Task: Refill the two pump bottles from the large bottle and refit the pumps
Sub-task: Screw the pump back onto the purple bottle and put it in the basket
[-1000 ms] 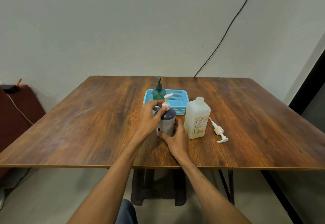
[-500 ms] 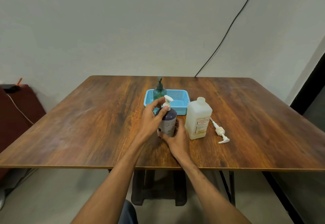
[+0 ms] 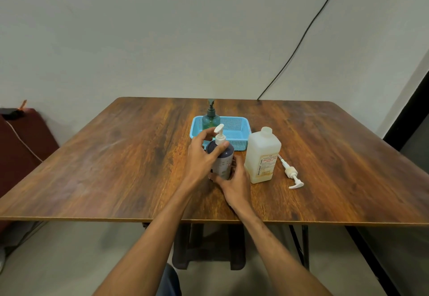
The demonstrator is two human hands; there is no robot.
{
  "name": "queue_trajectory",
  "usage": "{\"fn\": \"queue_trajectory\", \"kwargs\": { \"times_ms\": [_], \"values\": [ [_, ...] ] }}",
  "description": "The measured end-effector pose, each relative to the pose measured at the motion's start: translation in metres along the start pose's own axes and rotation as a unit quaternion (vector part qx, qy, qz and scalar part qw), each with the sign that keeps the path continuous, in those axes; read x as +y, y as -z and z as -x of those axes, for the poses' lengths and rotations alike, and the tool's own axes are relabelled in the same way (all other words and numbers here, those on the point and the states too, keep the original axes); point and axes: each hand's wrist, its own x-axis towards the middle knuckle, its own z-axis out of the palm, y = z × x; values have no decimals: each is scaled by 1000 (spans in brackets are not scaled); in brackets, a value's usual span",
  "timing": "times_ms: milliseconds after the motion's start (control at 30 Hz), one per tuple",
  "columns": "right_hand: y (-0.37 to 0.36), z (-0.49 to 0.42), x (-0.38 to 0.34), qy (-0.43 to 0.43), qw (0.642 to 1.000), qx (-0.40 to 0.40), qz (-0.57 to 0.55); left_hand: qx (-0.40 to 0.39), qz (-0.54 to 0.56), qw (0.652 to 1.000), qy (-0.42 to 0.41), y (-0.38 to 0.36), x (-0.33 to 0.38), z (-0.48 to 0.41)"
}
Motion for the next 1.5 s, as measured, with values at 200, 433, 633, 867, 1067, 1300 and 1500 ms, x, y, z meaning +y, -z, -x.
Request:
{"fn": "queue_trajectory", "kwargs": {
  "times_ms": [200,433,633,867,1067,1300,1500],
  "values": [
    [0,0,-1,-3,1000,1,3,53,-11,998,-16,-7,-3,-5],
    [0,1,-2,5,1000,3,0,-7,-18,1000,12,2,-4,-4],
    [2,1,-3,7,1000,2,-7,61,-22,998,-10,-3,8,-5],
    [1,0,-3,9,1000,0,-6,30,-30,999,0,1,3,-8],
    [1,1,-3,12,1000,-2,-8,34,-11,999,-1,0,5,-4],
    [1,0,-2,11,1000,-7,-17,6,3,1000,-3,3,4,-4],
    [6,-2,-1,-3,999,-40,-23,-53,21,997,51,4,-10,17]
  ]
}}
